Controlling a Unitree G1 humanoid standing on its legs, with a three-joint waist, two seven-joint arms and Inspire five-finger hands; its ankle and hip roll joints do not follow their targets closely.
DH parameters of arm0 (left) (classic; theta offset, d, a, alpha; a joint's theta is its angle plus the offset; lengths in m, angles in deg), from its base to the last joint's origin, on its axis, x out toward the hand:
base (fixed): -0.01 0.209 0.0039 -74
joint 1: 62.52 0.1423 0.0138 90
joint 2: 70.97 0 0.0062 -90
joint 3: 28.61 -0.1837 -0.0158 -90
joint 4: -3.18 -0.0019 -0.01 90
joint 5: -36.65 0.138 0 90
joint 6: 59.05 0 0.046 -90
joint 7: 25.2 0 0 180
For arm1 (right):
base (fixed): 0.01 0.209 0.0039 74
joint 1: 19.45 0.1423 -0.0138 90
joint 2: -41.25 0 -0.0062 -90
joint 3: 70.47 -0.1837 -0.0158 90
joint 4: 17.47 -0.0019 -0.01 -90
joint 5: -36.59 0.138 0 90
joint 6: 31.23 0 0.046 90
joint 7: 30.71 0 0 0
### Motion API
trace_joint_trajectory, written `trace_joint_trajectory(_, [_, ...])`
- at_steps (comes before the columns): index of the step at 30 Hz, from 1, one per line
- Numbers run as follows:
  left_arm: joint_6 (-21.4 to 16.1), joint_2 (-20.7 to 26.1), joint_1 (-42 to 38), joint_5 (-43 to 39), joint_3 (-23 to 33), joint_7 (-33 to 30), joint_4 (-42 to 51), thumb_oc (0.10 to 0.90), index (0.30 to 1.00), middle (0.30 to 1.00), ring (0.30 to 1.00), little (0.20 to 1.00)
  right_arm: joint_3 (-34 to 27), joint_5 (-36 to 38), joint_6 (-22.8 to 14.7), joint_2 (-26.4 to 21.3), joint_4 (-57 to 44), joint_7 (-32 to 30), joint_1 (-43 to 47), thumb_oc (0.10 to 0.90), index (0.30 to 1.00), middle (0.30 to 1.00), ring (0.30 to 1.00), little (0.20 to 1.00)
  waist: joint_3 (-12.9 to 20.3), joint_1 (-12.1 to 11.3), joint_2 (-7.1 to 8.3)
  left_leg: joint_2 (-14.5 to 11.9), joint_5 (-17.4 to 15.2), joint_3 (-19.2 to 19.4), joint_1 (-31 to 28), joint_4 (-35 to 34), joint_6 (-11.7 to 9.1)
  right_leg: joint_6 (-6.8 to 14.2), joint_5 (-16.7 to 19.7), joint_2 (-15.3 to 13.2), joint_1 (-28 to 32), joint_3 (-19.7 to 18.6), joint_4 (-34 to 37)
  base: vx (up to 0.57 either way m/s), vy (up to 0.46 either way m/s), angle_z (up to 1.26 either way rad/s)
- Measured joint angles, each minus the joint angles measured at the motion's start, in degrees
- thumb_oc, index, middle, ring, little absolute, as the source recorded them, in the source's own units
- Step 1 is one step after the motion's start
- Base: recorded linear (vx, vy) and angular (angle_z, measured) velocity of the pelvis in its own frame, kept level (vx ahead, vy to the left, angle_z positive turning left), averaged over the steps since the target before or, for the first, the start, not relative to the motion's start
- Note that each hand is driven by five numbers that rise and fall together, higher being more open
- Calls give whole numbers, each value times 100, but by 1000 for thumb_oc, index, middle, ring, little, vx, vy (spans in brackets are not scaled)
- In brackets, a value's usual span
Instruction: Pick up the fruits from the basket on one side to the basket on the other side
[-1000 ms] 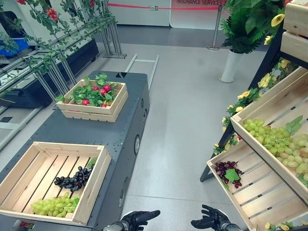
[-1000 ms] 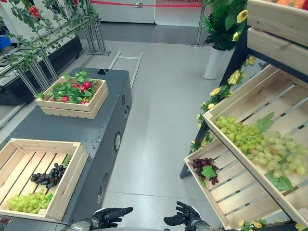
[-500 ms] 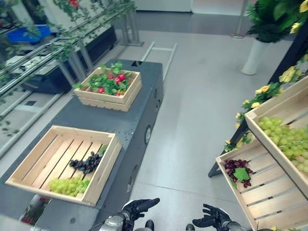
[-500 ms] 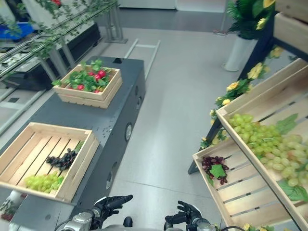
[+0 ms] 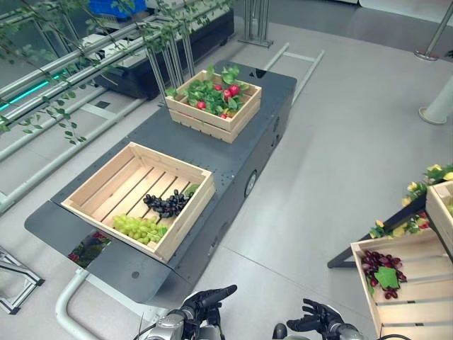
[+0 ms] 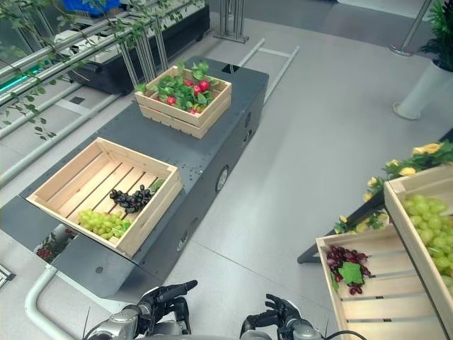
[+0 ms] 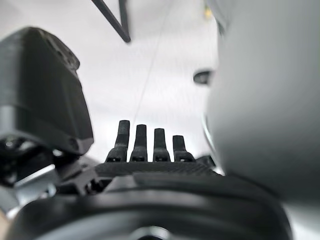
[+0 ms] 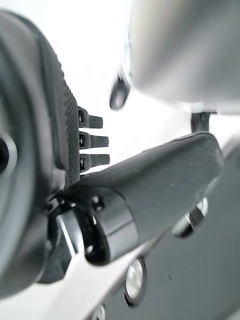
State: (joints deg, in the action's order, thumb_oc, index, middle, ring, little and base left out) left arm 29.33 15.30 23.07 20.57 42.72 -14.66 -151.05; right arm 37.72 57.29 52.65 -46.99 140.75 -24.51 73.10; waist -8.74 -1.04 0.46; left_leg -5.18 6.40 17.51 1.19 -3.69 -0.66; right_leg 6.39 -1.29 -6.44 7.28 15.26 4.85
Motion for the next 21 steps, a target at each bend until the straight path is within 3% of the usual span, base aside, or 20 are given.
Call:
trace_joint_trajectory(4, [5,139,17,4,2,-232,115,800,900,900,900,900,2,5,-68,119,-80,-3,-97,800,900,900,900,900,87,-48,138,347,33,-232,-118,-138,232,212,-110,-303,115,304,-191,175,354,22])
trace_joint_trajectory(8, [7,161,-67,-48,0,-391,145,800,900,900,900,900,2,11,-67,119,-322,-2,-126,800,900,900,900,900,83,-66,122,417,-56,-440,-174,-138,361,120,-162,-409,18,430,-734,116,259,32])
trace_joint_trajectory(13, [18,219,-131,-290,-7,-454,142,800,900,900,900,900,49,66,-143,126,-841,12,-67,800,900,900,900,900,32,-185,115,535,-241,-877,-321,-137,628,2,-317,-785,-783,334,-2789,91,83,43])
trace_joint_trajectory(17, [20,335,-281,-281,-118,-456,155,800,900,900,900,900,61,245,-271,154,-871,16,-48,800,900,900,900,900,32,-203,128,656,-208,-1657,-124,-135,685,43,-306,-423,-1074,-94,-1776,118,-90,103])
trace_joint_trajectory(21, [9,337,-231,-262,-128,-479,122,800,900,900,900,900,63,245,-474,178,-759,61,1,800,900,900,900,900,0,-155,74,843,-212,-2236,-148,-134,724,365,85,-418,-1406,-551,-474,158,-188,84])
